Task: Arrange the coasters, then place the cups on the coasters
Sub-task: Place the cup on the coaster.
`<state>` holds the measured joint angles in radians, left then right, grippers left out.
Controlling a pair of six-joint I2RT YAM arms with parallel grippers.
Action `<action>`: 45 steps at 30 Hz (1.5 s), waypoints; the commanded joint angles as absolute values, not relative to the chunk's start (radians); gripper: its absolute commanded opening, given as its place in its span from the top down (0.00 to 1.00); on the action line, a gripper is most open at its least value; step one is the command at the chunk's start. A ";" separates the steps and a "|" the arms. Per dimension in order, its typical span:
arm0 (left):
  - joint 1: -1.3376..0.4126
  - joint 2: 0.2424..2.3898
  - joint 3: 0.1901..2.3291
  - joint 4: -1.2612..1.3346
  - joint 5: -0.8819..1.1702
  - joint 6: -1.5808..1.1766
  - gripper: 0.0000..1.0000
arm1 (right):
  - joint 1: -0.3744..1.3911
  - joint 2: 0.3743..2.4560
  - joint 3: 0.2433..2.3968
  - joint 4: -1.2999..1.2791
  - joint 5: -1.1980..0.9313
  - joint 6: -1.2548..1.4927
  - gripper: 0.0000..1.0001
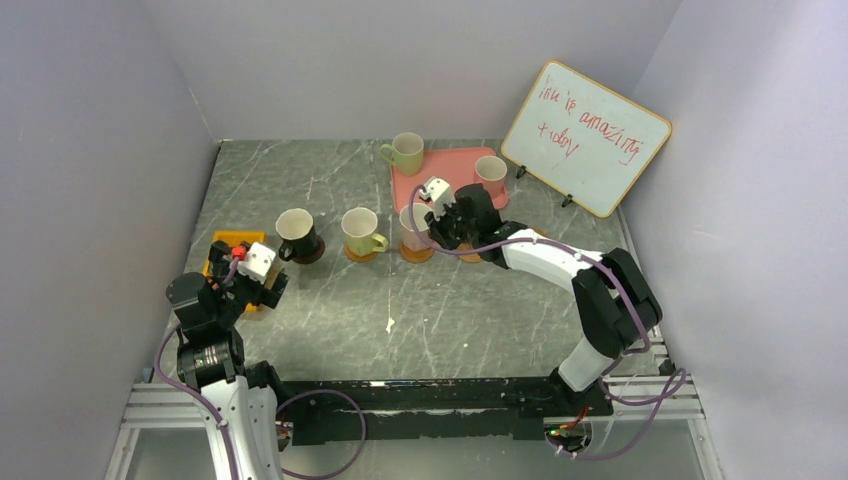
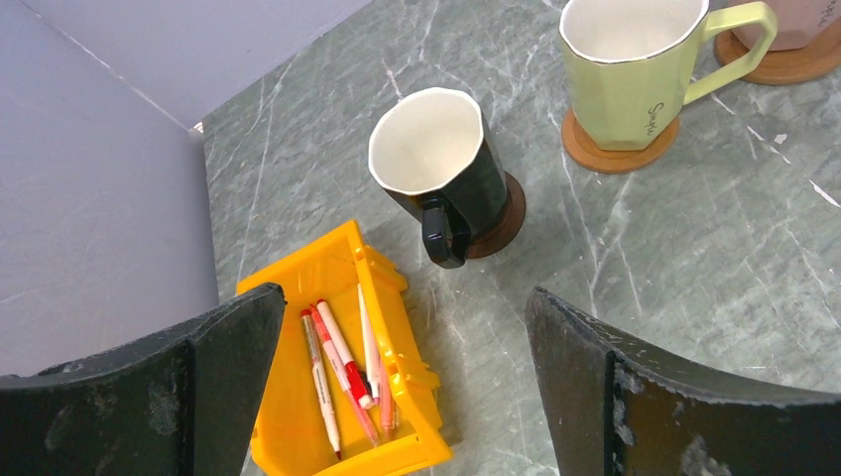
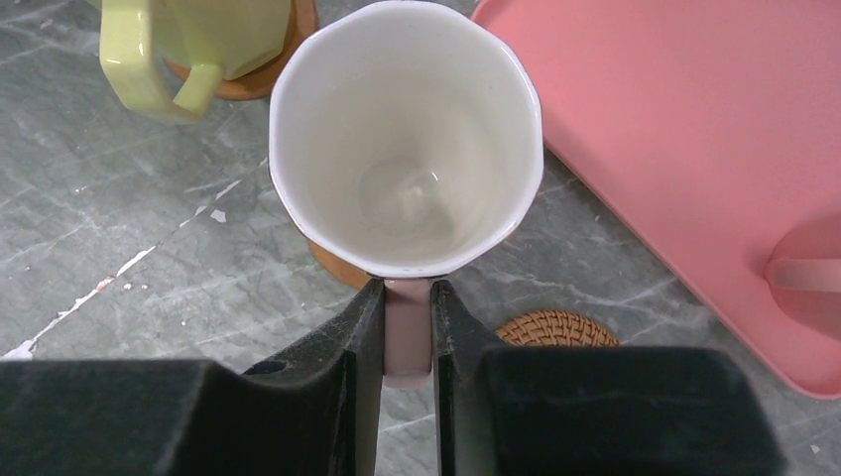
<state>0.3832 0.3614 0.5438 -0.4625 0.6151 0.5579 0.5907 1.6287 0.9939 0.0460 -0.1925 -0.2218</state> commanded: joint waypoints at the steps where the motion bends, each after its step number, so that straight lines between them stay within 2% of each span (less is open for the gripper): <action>1: 0.390 0.349 0.540 -0.463 0.647 0.574 0.04 | 0.580 1.570 1.008 0.088 -0.250 -0.215 0.83; 8: 0.390 0.350 0.540 -0.465 0.650 0.576 0.04 | 0.574 1.568 1.005 0.074 -0.284 -0.224 0.87; 21: 0.393 0.347 0.540 -0.467 0.652 0.576 0.04 | 0.554 1.550 0.988 0.072 -0.327 -0.235 0.88; 25: 0.392 0.348 0.540 -0.468 0.653 0.578 0.04 | 0.554 1.556 0.989 0.071 -0.326 -0.239 0.79; 45: 0.392 0.348 0.540 -0.471 0.659 0.583 0.04 | 0.548 1.566 0.985 0.061 -0.351 -0.260 0.69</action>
<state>0.3851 0.3565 0.5438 -0.4770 0.6312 0.5652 0.5552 1.6058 0.9859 0.0109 -0.3199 -0.2401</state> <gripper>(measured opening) 0.966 0.301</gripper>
